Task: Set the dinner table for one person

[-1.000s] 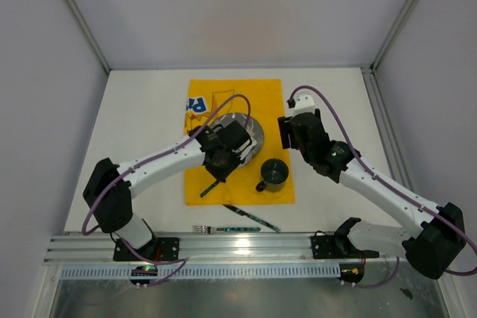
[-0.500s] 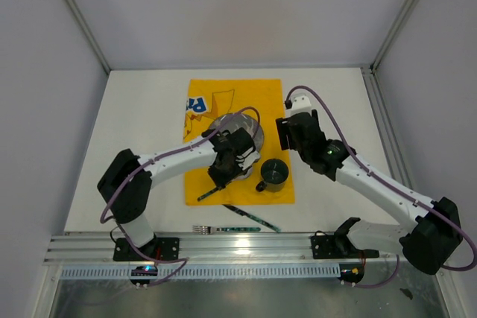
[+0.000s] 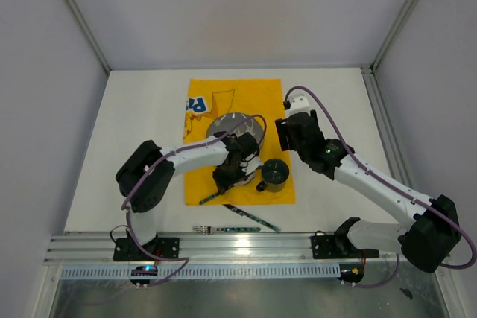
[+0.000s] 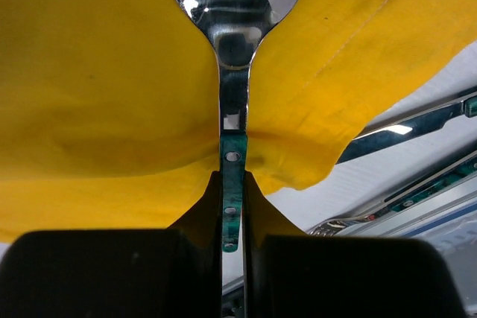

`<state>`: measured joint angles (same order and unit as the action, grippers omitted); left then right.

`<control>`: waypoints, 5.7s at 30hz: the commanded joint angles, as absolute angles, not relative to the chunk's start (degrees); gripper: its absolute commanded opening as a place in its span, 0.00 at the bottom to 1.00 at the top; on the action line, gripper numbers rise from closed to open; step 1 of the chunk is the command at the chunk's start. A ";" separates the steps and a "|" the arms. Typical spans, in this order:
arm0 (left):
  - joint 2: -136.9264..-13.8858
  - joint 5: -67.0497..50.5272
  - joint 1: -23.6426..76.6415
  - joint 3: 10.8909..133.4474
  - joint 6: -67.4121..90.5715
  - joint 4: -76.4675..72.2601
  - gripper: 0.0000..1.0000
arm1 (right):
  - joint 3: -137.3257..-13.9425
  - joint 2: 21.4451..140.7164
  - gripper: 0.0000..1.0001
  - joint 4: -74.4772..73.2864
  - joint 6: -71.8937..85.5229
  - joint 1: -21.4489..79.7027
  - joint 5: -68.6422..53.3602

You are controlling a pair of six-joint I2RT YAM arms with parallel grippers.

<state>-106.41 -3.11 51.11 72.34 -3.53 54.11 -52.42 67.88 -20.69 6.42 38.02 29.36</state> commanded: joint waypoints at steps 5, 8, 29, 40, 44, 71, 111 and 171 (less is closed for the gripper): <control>-107.40 -4.48 46.94 74.00 -6.06 51.51 0.00 | -54.84 67.85 0.73 -20.21 5.80 37.79 31.38; -107.23 -4.66 46.32 74.00 -6.07 51.15 0.00 | -55.28 68.38 0.73 -20.13 5.54 37.79 31.55; -111.27 -2.55 45.18 78.49 -0.79 53.96 0.53 | -54.93 70.40 0.73 -19.25 5.98 37.79 29.80; -107.06 2.54 44.38 78.75 2.81 54.75 0.71 | -53.97 70.49 0.73 -18.81 6.24 37.79 29.00; -101.45 5.01 44.38 76.65 5.71 52.39 0.72 | -53.35 70.14 0.73 -18.72 6.42 37.79 29.09; -93.34 17.23 44.38 65.92 35.07 54.49 0.72 | -52.21 69.00 0.73 -18.11 7.21 37.79 29.00; -96.85 14.94 45.09 60.20 41.75 54.05 0.68 | -52.56 70.75 0.73 -17.84 7.12 37.79 29.27; -103.01 21.62 45.70 68.03 44.47 60.12 0.65 | -52.47 71.54 0.73 -17.49 6.86 37.79 28.83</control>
<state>-103.24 18.90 45.89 65.78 44.38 59.24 -51.94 71.00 -20.12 6.42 38.02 28.36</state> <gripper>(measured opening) 0.650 0.726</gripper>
